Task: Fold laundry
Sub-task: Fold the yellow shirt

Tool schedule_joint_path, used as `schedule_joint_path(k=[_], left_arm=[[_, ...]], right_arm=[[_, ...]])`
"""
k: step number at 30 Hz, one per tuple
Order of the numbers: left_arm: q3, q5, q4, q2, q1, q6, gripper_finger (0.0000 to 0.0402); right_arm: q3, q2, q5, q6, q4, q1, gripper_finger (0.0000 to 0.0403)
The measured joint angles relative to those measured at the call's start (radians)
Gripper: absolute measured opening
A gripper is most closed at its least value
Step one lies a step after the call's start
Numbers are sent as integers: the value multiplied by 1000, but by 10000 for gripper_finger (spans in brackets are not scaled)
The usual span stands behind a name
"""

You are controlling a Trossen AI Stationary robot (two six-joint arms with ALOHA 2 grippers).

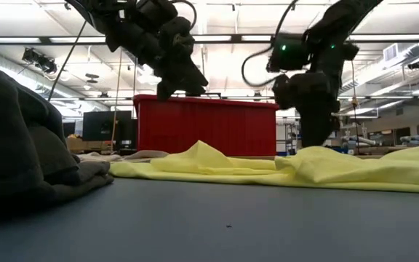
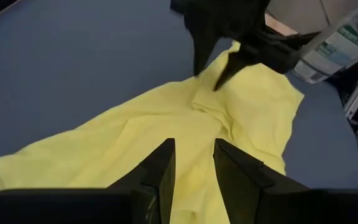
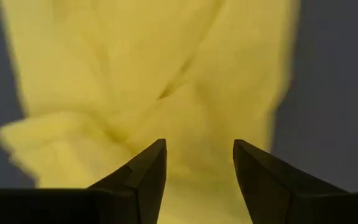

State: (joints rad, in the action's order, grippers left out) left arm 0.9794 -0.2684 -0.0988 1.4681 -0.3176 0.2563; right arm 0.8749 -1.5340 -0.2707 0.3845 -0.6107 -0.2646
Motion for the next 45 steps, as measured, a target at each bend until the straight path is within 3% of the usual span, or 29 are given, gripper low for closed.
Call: schedule_joint_path(k=[2, 6, 8, 10, 12, 17, 22, 27, 28, 32, 42, 45], left_arm=[[0, 0, -3, 0, 0, -22, 116], [0, 14, -2, 0, 0, -34, 116], [0, 21, -2, 0, 0, -36, 116], [0, 22, -2, 0, -6, -38, 116], [0, 23, -2, 0, -14, -40, 116], [0, 25, -2, 0, -40, -28, 116], [0, 26, -2, 0, -53, -15, 116], [0, 22, 4, -1, -53, 17, 116], [0, 22, 5, -1, -51, 20, 116], [0, 21, 17, -1, -48, 32, 116], [0, 12, 21, -1, -47, 51, 116], [0, 11, 21, -1, -47, 58, 116]], right_arm=[[0, -30, -39, -29, 6, 1, 191], [1, -70, -9, -48, 15, 2, 171], [8, -77, -16, -48, -1, -2, 133], [23, -59, -33, -50, -47, 1, 72], [45, -19, -56, -68, -119, 16, 20], [160, 120, -85, -97, -480, 80, 7], [289, 259, -212, -157, -958, 185, 4], [293, 434, -546, -33, -809, 327, 4], [291, 451, -548, -26, -788, 348, 6], [286, 479, -393, 54, -750, 387, 36], [286, 456, -477, 94, -754, 431, 142], [286, 444, -344, -8, -703, 430, 151]])
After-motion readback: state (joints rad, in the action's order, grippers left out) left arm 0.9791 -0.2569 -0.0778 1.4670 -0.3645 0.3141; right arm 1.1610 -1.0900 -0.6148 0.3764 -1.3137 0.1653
